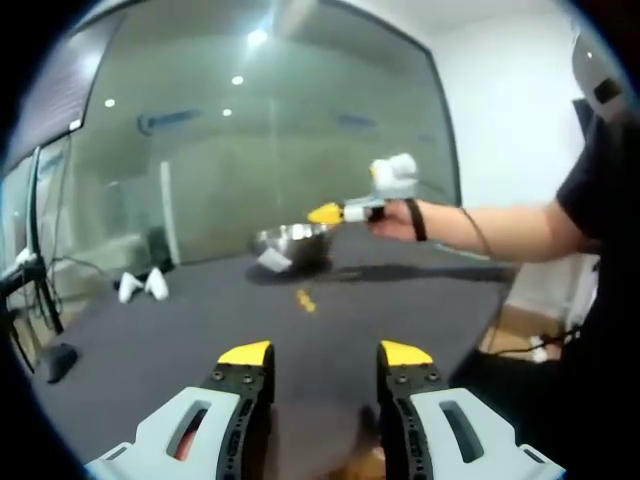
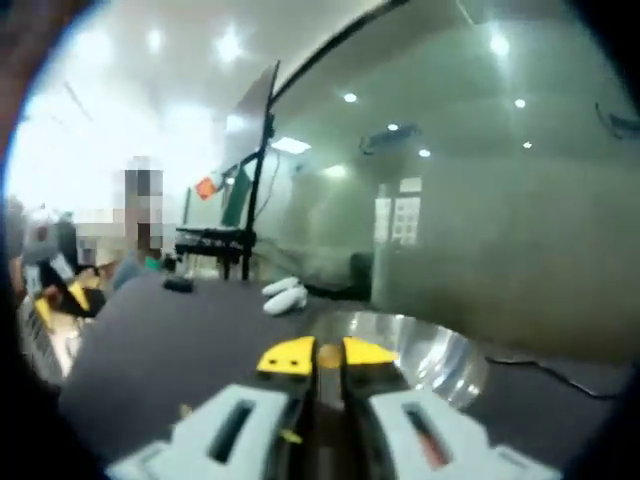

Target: Pick up the QQ candy scattered on the table and place it into the stainless steel bowl on the table

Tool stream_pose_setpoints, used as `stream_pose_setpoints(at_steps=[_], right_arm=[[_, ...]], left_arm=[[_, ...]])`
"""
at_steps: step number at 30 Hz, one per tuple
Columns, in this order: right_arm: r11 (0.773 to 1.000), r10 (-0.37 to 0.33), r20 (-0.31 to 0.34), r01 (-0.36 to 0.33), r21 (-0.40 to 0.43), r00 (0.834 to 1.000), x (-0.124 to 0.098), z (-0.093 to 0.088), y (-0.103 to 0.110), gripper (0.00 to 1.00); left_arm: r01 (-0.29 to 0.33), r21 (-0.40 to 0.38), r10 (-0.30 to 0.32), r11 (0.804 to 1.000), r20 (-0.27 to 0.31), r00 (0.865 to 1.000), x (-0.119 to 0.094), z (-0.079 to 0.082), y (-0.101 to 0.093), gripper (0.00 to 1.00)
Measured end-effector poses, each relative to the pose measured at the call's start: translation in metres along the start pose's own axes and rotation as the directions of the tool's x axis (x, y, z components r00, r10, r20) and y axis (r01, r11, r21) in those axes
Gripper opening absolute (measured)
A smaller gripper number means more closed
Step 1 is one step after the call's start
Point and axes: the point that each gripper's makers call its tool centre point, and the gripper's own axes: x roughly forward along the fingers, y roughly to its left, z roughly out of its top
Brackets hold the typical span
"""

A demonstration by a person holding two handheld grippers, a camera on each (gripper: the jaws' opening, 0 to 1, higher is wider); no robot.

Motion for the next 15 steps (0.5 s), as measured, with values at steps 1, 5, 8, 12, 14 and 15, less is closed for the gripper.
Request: stream_pose_setpoints(at_steps=[1,5,8,12,14,15], right_arm=[[1.000,-0.018,-0.007,0.018,0.005,1.000,0.004,0.001,-0.006,0.10],[0.997,-0.068,-0.007,0.069,0.022,0.998,0.016,0.006,-0.028,0.10],[0.995,-0.090,-0.018,0.091,0.029,0.996,0.022,0.003,-0.038,0.10],[0.994,-0.082,-0.007,0.083,0.066,0.997,0.025,0.000,-0.041,0.22],[0.995,-0.078,-0.017,0.079,0.054,0.997,0.024,-0.004,-0.038,0.31],[0.996,-0.077,-0.027,0.078,0.045,0.997,0.022,-0.004,-0.038,0.29]], left_arm=[[-0.002,0.000,0.002,1.000,-0.002,1.000,-0.001,-0.001,0.000,0.42],[-0.009,-0.003,0.009,1.000,0.007,1.000,-0.004,0.001,0.002,0.42],[-0.012,0.000,0.012,1.000,0.008,1.000,-0.004,0.002,0.003,0.42],[-0.017,-0.004,0.017,1.000,0.003,1.000,-0.005,0.000,0.005,0.42],[-0.017,-0.005,0.017,1.000,0.001,1.000,-0.005,-0.001,0.005,0.42],[-0.017,-0.005,0.017,1.000,0.000,1.000,-0.005,-0.001,0.005,0.42]])
